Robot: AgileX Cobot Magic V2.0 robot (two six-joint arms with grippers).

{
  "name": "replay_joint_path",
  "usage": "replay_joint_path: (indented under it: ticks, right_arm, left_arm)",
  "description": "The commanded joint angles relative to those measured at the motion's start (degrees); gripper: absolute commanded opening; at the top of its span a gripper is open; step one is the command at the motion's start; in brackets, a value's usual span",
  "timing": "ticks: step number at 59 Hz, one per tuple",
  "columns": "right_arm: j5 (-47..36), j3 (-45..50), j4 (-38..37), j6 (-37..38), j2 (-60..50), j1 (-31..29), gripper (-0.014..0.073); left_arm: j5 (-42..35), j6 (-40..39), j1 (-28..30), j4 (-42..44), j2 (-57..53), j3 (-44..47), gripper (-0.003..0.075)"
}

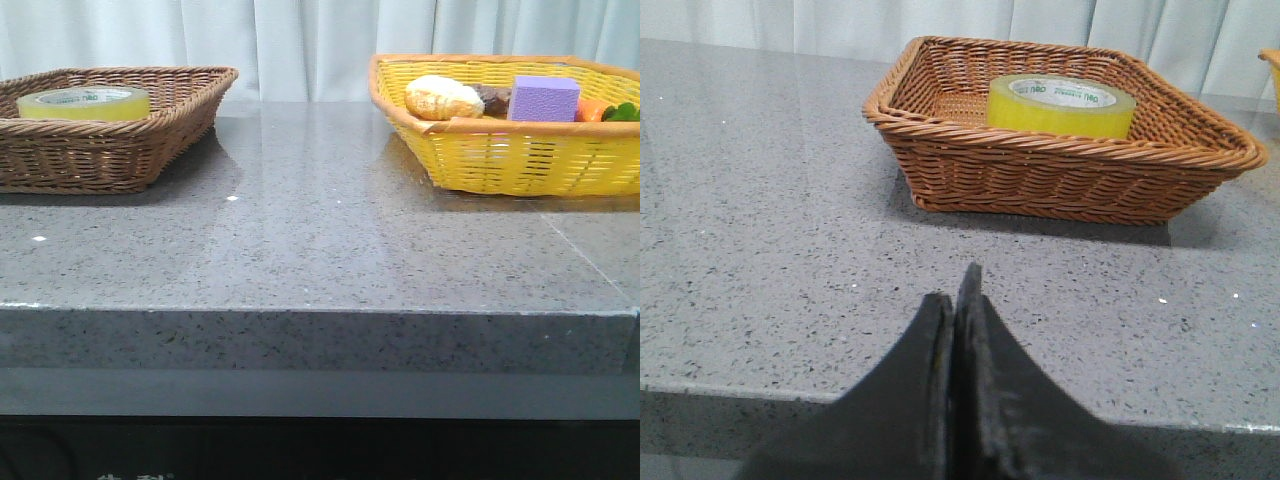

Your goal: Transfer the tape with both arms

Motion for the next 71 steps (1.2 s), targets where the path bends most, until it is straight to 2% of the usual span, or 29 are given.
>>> replay_joint_path:
  ticks: [1,12,20,71]
  right_arm:
    - [-6.29,2.53,-0.57,-0.75,-2.01,-2.56,-0.0069]
    - [-5.98,10.73,-0.51,-0.75,-10.05,-5.28,-0.0069]
    - [-8.0,14.95,-0.51,-0.75,-10.03,-5.28,-0.0069]
    - [-6.42,14.75,-0.51,-0.75,-10.14,-5.19,-0.0069]
  left_arm:
    - [-5.04,-0.15,0.17,-0.31,-0.95,2.19,-0.002]
    - [-5.04,-0.15,0.17,-0.31,-0.95,2.19,-0.002]
    - [-5.04,-0.15,0.17,-0.31,-0.95,2.19,-0.002]
    - [-5.04,-0.15,0.17,-0.31,-0.95,2.19,-0.002]
